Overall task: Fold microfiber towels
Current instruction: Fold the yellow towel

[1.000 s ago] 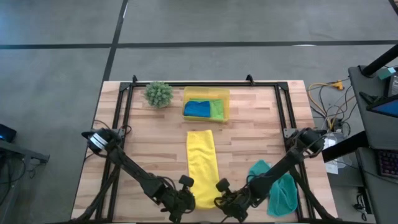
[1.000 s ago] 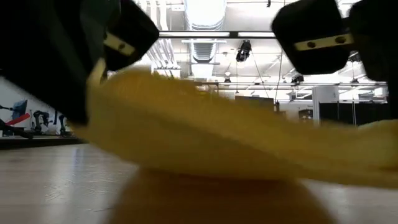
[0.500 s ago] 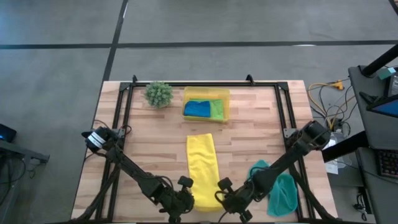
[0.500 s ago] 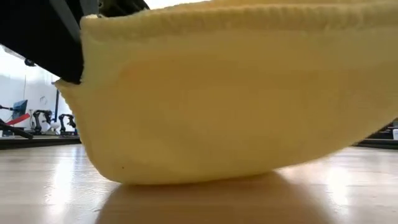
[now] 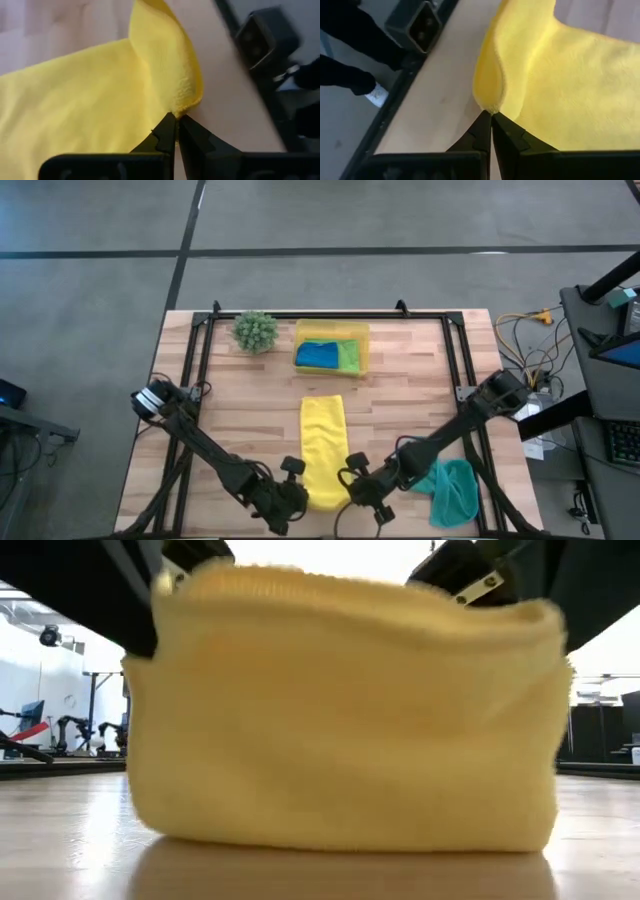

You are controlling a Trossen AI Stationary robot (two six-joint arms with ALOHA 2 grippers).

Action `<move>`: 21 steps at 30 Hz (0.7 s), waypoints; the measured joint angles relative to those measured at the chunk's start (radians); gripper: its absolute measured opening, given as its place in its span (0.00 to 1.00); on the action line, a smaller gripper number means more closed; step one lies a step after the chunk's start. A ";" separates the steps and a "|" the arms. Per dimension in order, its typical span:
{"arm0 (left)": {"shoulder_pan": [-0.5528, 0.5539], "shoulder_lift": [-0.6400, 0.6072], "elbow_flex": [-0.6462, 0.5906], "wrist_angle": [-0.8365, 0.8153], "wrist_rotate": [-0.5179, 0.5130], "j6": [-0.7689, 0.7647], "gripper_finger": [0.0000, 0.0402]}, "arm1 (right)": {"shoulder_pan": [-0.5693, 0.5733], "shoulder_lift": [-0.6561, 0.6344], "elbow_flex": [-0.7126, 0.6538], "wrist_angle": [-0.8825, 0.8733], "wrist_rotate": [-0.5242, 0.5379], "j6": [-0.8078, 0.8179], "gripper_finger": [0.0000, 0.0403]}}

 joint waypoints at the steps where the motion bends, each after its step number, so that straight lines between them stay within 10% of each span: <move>1: 0.001 -0.005 -0.004 -0.019 -0.012 0.000 0.00 | -0.006 0.000 -0.002 -0.002 0.000 0.000 0.02; 21: 0.010 -0.065 -0.034 -0.265 -0.217 0.000 0.00 | -0.143 -0.034 -0.034 -0.029 0.084 0.022 0.02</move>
